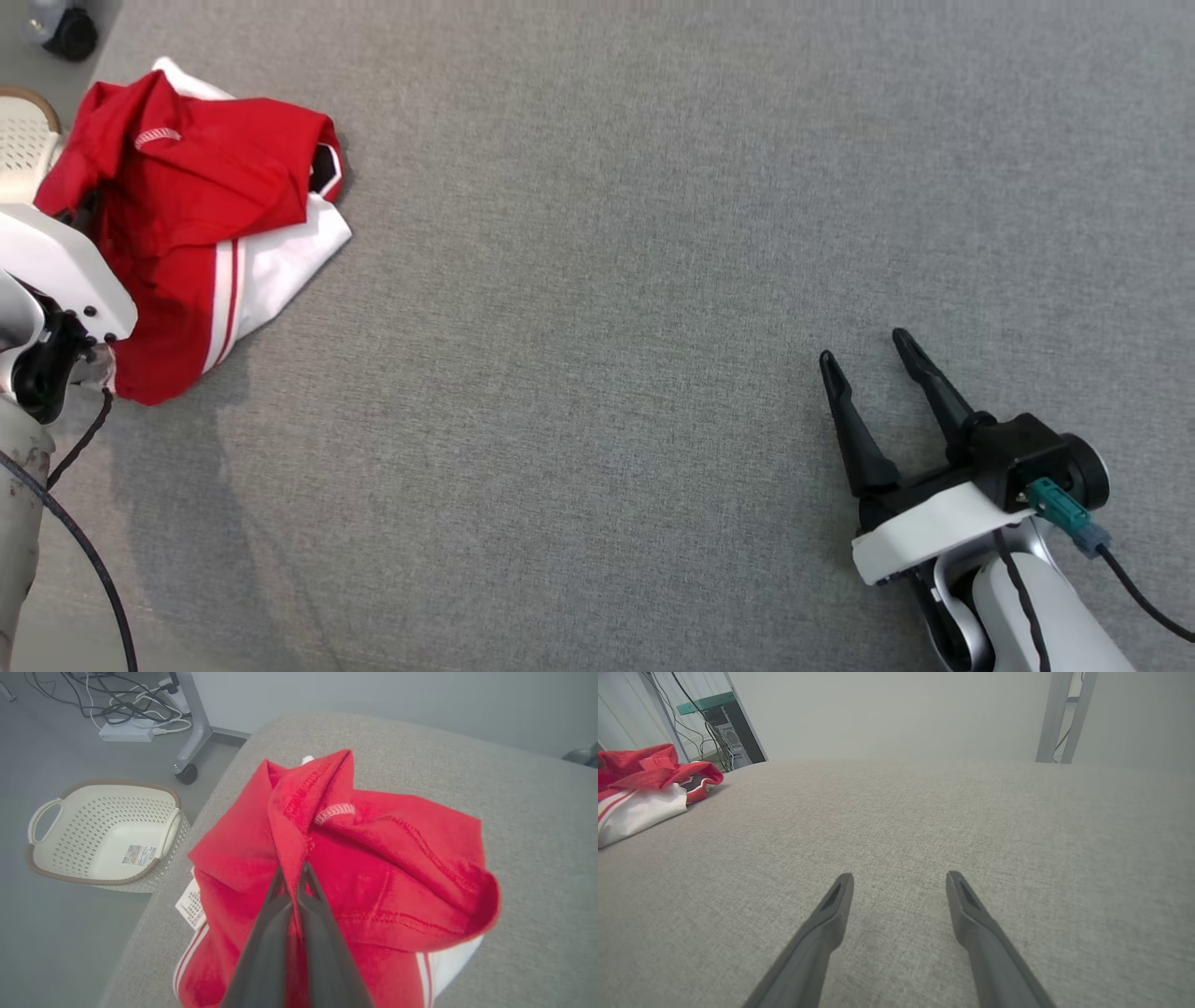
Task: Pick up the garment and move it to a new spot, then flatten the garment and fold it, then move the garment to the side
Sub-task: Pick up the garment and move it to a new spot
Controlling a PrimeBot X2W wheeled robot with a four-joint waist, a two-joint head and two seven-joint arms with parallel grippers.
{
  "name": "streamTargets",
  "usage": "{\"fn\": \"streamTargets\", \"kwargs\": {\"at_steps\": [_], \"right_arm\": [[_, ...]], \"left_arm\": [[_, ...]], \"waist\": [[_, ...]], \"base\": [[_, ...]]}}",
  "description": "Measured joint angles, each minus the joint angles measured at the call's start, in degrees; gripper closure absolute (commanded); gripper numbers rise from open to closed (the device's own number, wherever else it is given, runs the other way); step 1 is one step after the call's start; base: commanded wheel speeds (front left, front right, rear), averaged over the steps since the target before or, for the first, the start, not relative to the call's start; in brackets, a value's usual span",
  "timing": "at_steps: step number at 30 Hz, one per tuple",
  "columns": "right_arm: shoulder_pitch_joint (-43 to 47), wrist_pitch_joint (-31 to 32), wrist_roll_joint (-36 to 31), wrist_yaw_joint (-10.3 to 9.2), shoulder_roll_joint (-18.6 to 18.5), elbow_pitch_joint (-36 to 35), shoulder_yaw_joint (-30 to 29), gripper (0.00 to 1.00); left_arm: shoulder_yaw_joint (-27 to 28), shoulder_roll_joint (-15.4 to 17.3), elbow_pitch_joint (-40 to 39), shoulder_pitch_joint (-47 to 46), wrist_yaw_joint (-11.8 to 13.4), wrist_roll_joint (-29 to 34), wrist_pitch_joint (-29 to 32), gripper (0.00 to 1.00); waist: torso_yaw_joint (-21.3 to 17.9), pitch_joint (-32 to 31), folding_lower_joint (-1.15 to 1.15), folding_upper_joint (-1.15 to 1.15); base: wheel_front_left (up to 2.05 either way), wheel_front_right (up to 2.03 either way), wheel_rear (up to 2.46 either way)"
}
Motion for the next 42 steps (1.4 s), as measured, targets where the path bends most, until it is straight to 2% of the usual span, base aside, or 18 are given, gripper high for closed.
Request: {"fn": "streamTargets", "kwargs": {"at_steps": [7, 13, 21, 27, 31, 36, 42], "right_arm": [[1.59, 0.0, 0.6, 0.0, 0.79, 1.3, 0.49, 0.0], [2.37, 0.0, 1.13, 0.0, 1.2, 1.69, 0.57, 0.0], [3.59, 0.0, 1.64, 0.0, 2.02, 2.18, 0.42, 0.0], [4.48, 0.0, 1.79, -0.01, 2.57, 2.31, 0.57, 0.0], [4.85, 0.0, 2.22, -0.01, 2.81, 2.29, 0.55, 0.0], [5.4, 0.0, 2.29, -0.01, 3.02, 2.19, 0.44, 0.0], [5.64, 0.0, 2.35, -0.01, 3.23, 2.12, 0.47, 0.0]], "left_arm": [[-0.74, 0.93, -2.0, 0.4, 0.0, -1.21, -7.11, 1.0], [-0.6, 1.62, -3.86, 0.56, 0.0, -2.03, -10.93, 1.0], [0.54, 2.66, -10.34, -0.14, 0.0, -3.03, -18.52, 1.0], [3.32, 2.8, -17.74, -1.66, 0.58, -2.45, -21.83, 1.0], [6.19, 2.3, -24.66, -2.04, 1.78, -1.18, -22.35, 1.0], [10.66, -0.11, -34.23, -1.95, 2.79, 1.25, -22.45, 1.0], [9.21, -2.96, -39.02, -0.47, 2.47, 2.48, -22.58, 1.0]], "waist": [[0.21, -4.98, 0.0, 0.0], [0.12, -8.07, 0.0, 0.0], [-0.57, -12.28, 0.0, 0.0], [-1.73, -14.55, 0.0, 0.0], [-2.93, -15.76, 0.0, 0.0], [-4.82, -16.77, 0.0, 0.0], [-7.31, -17.78, 0.0, 0.0]], "base": [[0.0, 0.0, 0.0], [0.0, 0.0, 0.0], [0.0, 0.0, 0.0], [0.0, 0.0, 0.0], [0.0, 0.0, 0.0], [0.0, 0.0, 0.0], [0.0, 0.0, 0.0]]}}
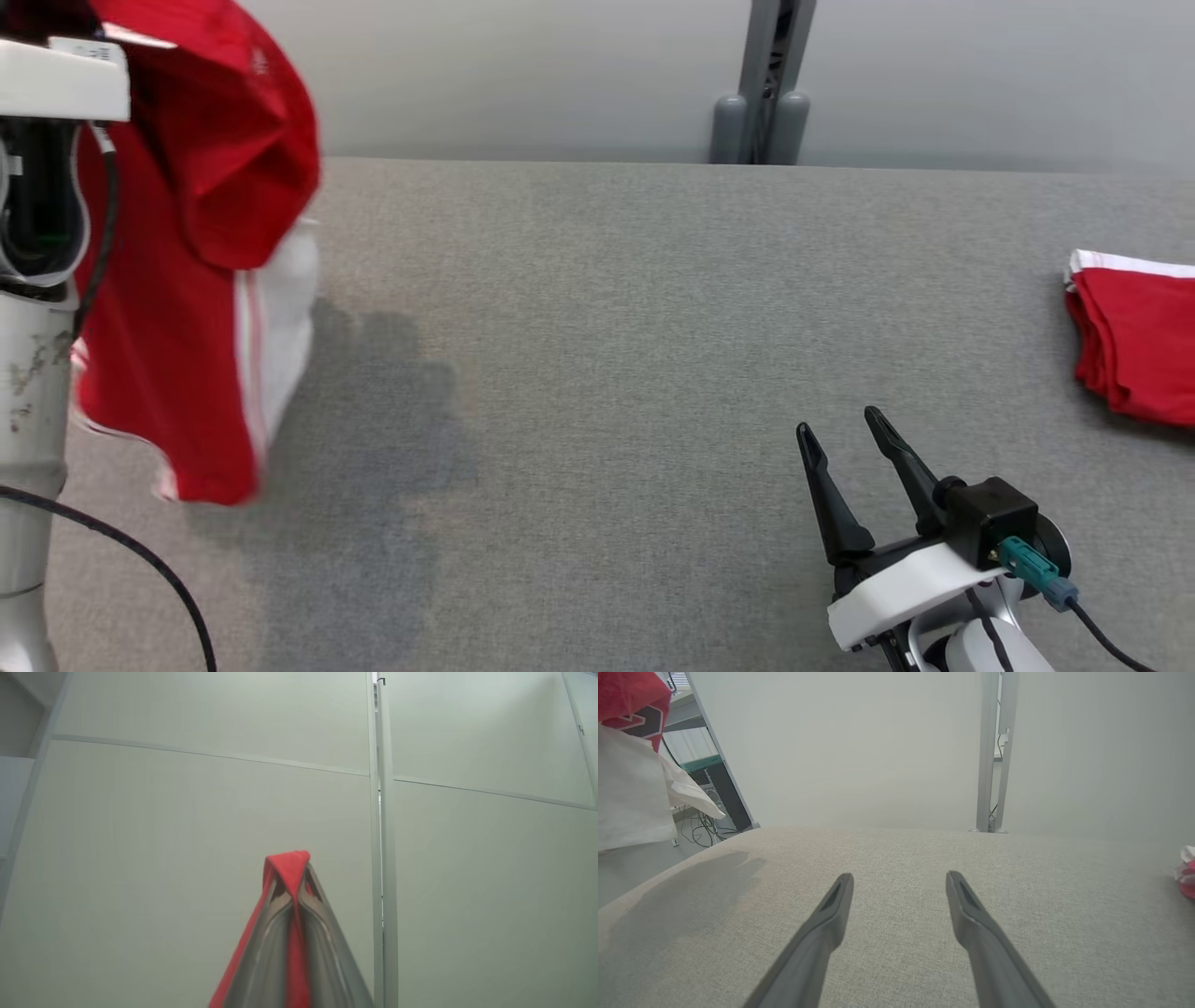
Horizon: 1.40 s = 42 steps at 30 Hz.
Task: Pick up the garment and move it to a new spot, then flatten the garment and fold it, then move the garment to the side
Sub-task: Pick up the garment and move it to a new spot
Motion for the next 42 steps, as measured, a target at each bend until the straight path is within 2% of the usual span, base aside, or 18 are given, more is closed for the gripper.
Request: {"fn": "streamTargets", "kwargs": {"at_steps": [16, 28, 37, 42], "right_arm": [[-0.37, 0.01, 0.4, 0.0, 0.15, -1.25, -1.68, 0.0], [-1.24, 0.0, 2.41, 0.0, 0.13, -2.36, -3.67, 0.0], [-1.21, 0.0, 3.57, 0.0, 0.12, -2.81, -3.88, 0.0], [-1.18, 0.0, 3.98, 0.0, 0.12, -2.81, -3.45, 0.0]], "left_arm": [[-8.18, -6.55, -7.45, 1.98, 0.02, 0.47, 4.04, 1.0], [-14.66, -14.45, -8.91, 0.45, 0.49, -0.12, 6.06, 1.0], [-14.07, -17.6, -7.4, -1.82, 1.23, -4.13, 5.5, 1.0], [-10.81, -17.92, 0.24, -1.62, 2.77, -9.06, 7.12, 1.0]], "waist": [[-7.98, -0.79, 0.0, 0.0], [-16.23, 0.15, 0.0, 0.0], [-19.64, 1.21, 0.0, 0.0], [-19.4, 1.69, 0.0, 0.0]], "base": [[0.0, 0.0, 0.0], [0.0, 0.0, 0.0], [0.0, 0.0, 0.0], [0.0, 0.0, 0.0]]}}
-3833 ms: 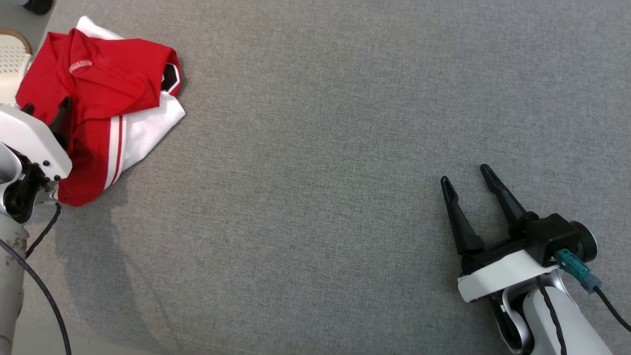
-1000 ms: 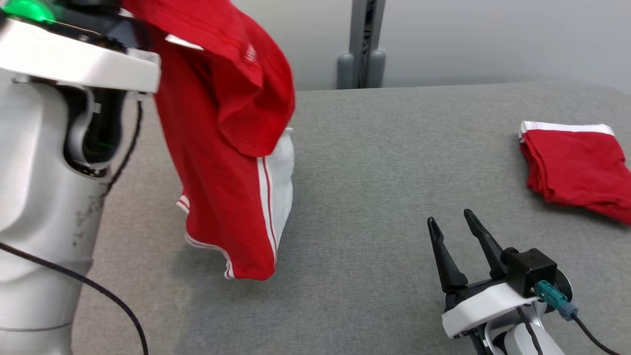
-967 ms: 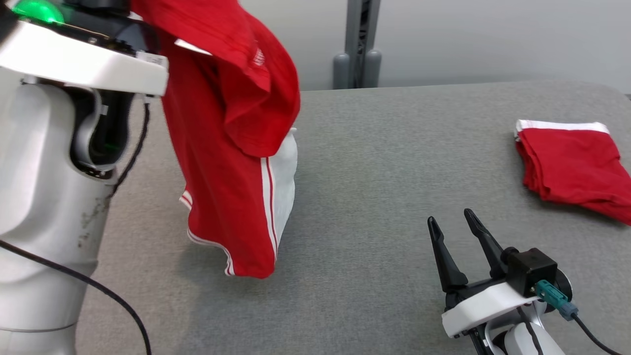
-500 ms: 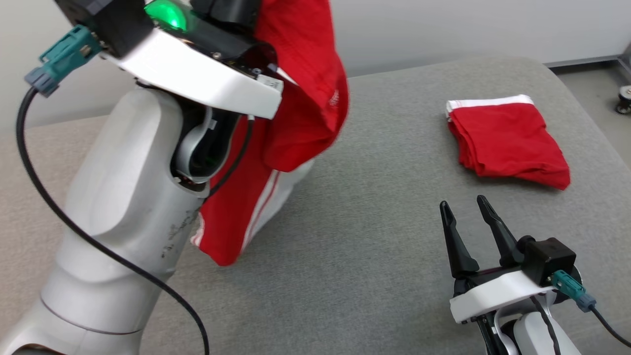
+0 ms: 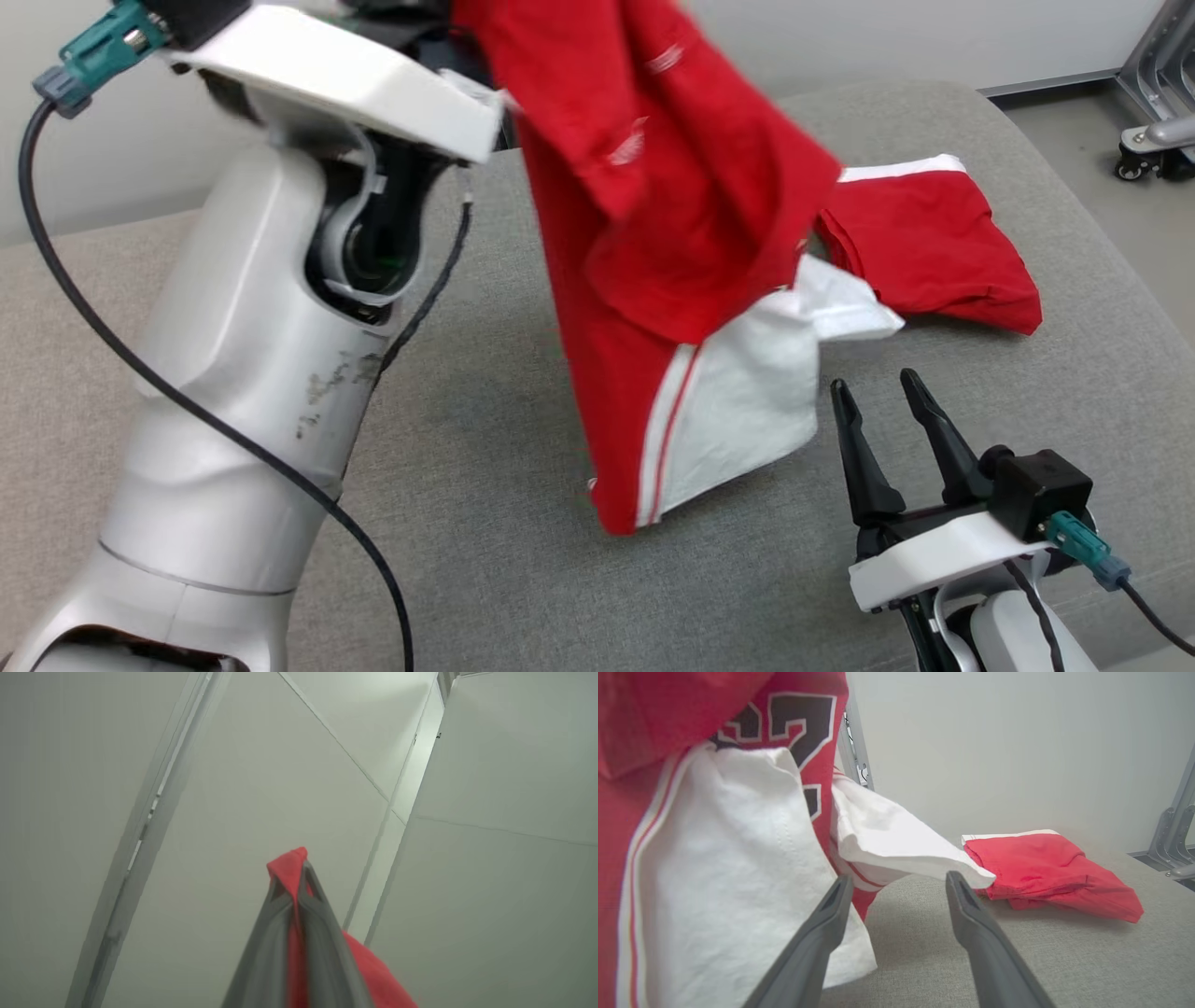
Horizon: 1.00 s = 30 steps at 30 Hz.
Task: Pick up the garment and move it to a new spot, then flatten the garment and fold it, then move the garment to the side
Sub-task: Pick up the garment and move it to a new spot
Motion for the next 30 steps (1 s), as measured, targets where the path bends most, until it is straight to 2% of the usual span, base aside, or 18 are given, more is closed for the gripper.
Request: {"fn": "streamTargets", "kwargs": {"at_steps": [2, 10, 11, 15, 22, 23, 25, 26, 30], "right_arm": [[-0.02, 0.0, 0.01, 0.0, -0.01, 0.11, 0.49, 0.0], [-1.08, 0.0, 0.55, 0.0, 0.02, 0.16, 2.77, 0.0], [-1.23, 0.01, 0.59, 0.0, 0.02, 0.19, 3.11, 0.0], [-1.62, 0.01, 0.58, 0.0, 0.02, 0.27, 3.31, 0.0], [-1.94, 0.01, 0.27, 0.0, 0.01, 0.53, 3.66, 0.0], [-2.1, 0.01, 0.15, 0.0, 0.02, 0.57, 3.71, 0.0], [-2.23, 0.01, -0.05, 0.0, 0.02, 0.76, 3.86, 0.0], [-2.26, 0.01, -0.13, 0.0, 0.02, 0.81, 3.76, 0.0], [-2.53, 0.01, -0.58, 0.0, 0.02, 1.09, 3.49, 0.0]], "left_arm": [[2.2, 0.08, 4.76, 0.89, 0.63, -3.22, 0.94, 1.0], [5.25, 7.25, 25.72, 1.01, 1.65, -1.53, -2.14, 1.0], [6.12, 9.06, 30.18, 1.01, 1.75, -1.46, -3.11, 1.0], [7.67, 12.39, 37.65, 1.06, 1.81, -1.08, -4.85, 1.0], [10.33, 15.12, 45.96, 2.43, 1.89, -2.19, -6.15, 1.0], [10.55, 15.27, 47.19, 2.75, 1.91, -2.33, -6.17, 0.91], [10.93, 15.61, 49.09, 3.2, 2.32, -2.58, -6.22, 0.22], [11.14, 15.84, 49.72, 3.31, 2.33, -2.6, -6.42, 0.02], [12.23, 16.58, 51.63, 3.56, 2.58, -3.07, -6.71, 0.0]], "waist": [[0.26, 0.25, 0.0, 0.0], [0.67, 2.23, 0.0, 0.0], [0.66, 2.91, 0.0, 0.0], [0.73, 4.04, 0.0, 0.0], [1.81, 4.88, 0.0, 0.0], [2.07, 4.98, 0.0, 0.0], [2.62, 5.18, 0.0, 0.0], [2.93, 5.27, 0.0, 0.0], [4.28, 5.45, 0.0, 0.0]], "base": [[0.0, 0.0, 0.0], [0.0, 0.0, 0.0], [0.0, 0.0, 0.0], [0.0, 0.0, 0.0], [0.0, 0.0, 0.0], [0.0, 0.0, 0.0], [0.0, 0.0, 0.0], [0.0, 0.0, 0.0], [0.0, 0.0, 0.0]]}}
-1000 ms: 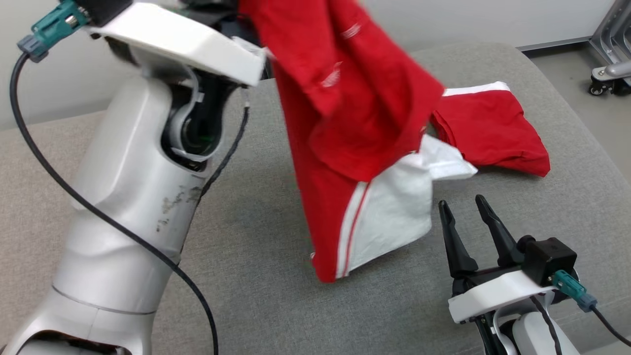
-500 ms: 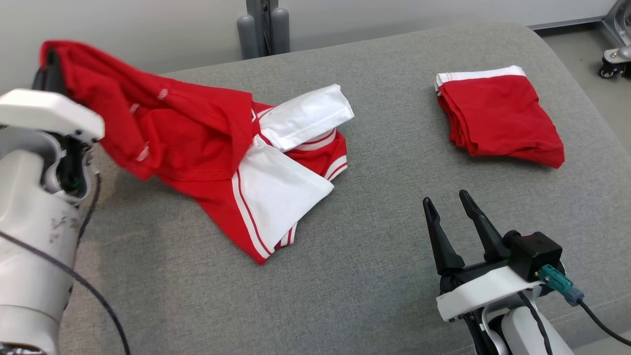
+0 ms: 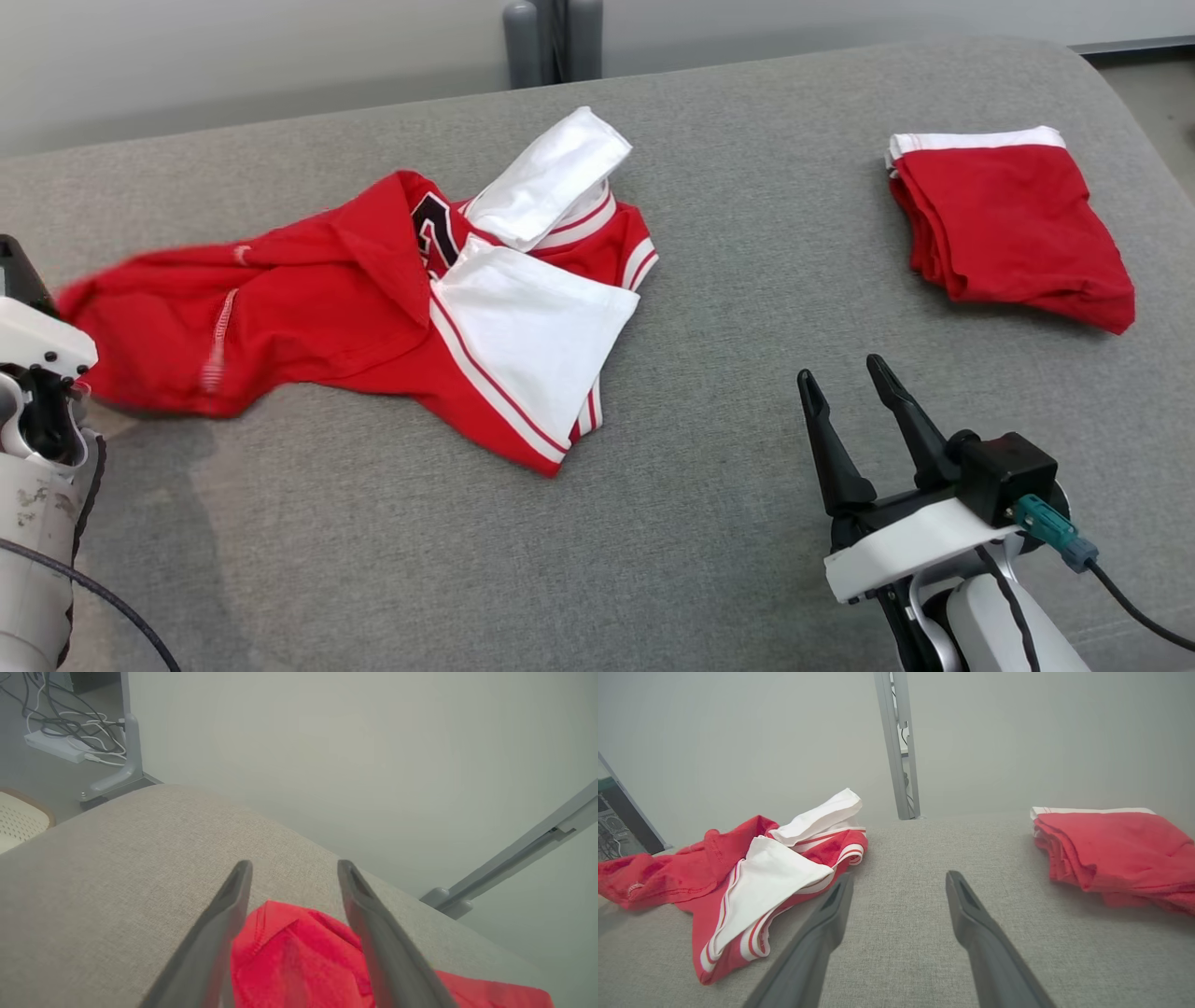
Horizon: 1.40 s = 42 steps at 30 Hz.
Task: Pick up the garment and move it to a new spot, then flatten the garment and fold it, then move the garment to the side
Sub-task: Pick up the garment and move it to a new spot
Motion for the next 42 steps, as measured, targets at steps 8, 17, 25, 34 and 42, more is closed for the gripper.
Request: {"fn": "streamTargets", "kwargs": {"at_steps": [8, 17, 25, 34, 42], "right_arm": [[-0.05, 0.0, -0.62, 0.0, 0.01, 0.48, -0.41, 0.0], [0.46, 0.0, -1.59, 0.0, 0.01, -1.04, -1.1, 0.0], [2.57, -0.01, -3.07, 0.0, 0.01, -3.9, -2.78, 0.0], [5.09, 0.0, -4.2, 0.0, 0.0, -4.52, -3.57, 0.0], [6.0, 0.0, -4.45, 0.0, 0.0, -2.56, -3.58, 0.0]], "left_arm": [[4.58, 1.77, -4.17, -0.02, -0.15, 0.34, -0.25, 0.0], [11.39, -1.31, -20.89, 4.6, -3.54, 9.14, -0.3, 0.0], [15.39, -9.07, -42.44, 18.87, -5.73, 21.61, -0.41, 0.0], [17.89, -17.48, -58.89, 37.57, -6.91, 29.4, -0.41, 0.0], [14.17, -18.06, -61.24, 46.69, -6.04, 26.57, -0.41, 0.0]], "waist": [[2.68, -0.9, 0.0, 0.0], [5.1, -4.14, 0.0, 0.0], [6.92, -7.77, 0.0, 0.0], [9.48, -9.95, 0.0, 0.0], [10.06, -10.27, 0.0, 0.0]], "base": [[0.0, 0.0, 0.0], [0.0, 0.0, 0.0], [0.0, 0.0, 0.0], [0.0, 0.0, 0.0], [0.0, 0.0, 0.0]]}}
